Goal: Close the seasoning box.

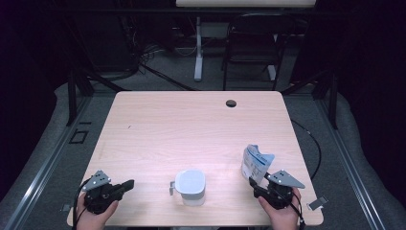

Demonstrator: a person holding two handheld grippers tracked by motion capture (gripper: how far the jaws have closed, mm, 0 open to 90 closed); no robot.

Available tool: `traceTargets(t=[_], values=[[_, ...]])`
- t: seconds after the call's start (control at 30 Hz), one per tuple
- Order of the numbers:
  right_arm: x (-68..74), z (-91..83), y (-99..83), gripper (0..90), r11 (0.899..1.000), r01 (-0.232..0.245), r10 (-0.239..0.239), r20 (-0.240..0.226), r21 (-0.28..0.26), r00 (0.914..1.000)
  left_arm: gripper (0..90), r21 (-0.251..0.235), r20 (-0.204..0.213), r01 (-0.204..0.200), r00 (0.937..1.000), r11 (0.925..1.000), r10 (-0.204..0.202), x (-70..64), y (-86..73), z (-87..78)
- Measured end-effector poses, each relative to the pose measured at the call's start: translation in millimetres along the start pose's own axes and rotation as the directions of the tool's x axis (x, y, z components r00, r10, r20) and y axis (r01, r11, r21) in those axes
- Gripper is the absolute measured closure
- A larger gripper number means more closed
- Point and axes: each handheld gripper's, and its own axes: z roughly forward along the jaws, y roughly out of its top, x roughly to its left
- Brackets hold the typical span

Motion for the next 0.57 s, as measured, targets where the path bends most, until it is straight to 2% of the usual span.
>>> traceTargets(t=[0.27,0.47,0.5,0.53,0.57], values=[[0.8,1.1,-1.0,41.7,1.000,0.002,-0.002,-0.001,-0.002,1.0000,90.0,0.020,-0.022,0.020,0.9996,0.9996,-0.019,9.8,-8.1,6.2],[1.1,2.1,-2.1,41.6,1.000,0.012,-0.012,0.000,0.009,0.9999,90.0,0.026,-0.049,0.060,0.9971,0.9979,-0.058,25.6,-10.9,3.6],[1.3,2.3,-2.4,41.6,1.000,0.014,-0.014,0.000,0.009,0.9999,88.6,0.016,-0.049,0.074,0.9961,0.9971,-0.073,28.3,-11.1,2.8],[1.9,2.9,-3.0,41.6,1.000,0.011,-0.011,0.000,0.003,0.9999,84.3,0.018,-0.055,0.080,0.9954,0.9966,-0.079,29.6,-10.9,1.9],[2.2,2.9,-3.3,41.6,1.000,0.012,-0.012,0.000,0.005,0.9999,79.1,0.000,-0.062,0.089,0.9941,0.9960,-0.089,30.6,-11.4,2.1]])
